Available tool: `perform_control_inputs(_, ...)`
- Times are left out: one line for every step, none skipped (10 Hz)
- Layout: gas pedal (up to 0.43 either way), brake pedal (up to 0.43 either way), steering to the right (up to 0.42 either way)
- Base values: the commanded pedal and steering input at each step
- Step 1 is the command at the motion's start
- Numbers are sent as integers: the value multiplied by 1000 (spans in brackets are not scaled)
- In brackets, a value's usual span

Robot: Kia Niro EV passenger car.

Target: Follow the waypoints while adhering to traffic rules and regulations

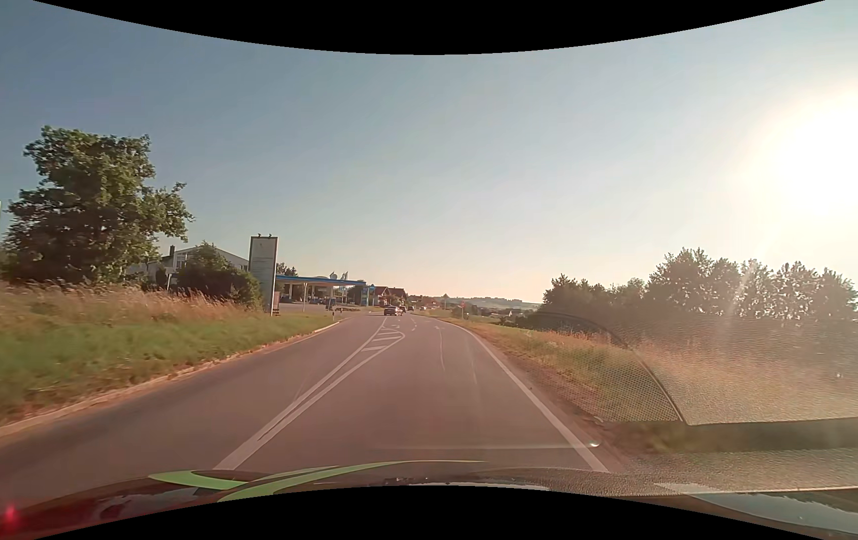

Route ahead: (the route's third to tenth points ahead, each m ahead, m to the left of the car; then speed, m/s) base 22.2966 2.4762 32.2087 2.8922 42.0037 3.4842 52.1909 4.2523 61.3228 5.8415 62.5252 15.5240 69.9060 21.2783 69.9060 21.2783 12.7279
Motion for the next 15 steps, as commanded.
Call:
perform_control_inputs(0,0,3)
perform_control_inputs(0,0,3)
perform_control_inputs(0,0,3)
perform_control_inputs(0,0,2)
perform_control_inputs(0,0,0)
perform_control_inputs(0,0,-3)
perform_control_inputs(0,0,-8)
perform_control_inputs(0,18,-11)
perform_control_inputs(0,55,-16)
perform_control_inputs(0,79,-21)
perform_control_inputs(0,104,-27)
perform_control_inputs(0,116,-30)
perform_control_inputs(0,146,-32)
perform_control_inputs(0,159,-33)
perform_control_inputs(0,183,-33)
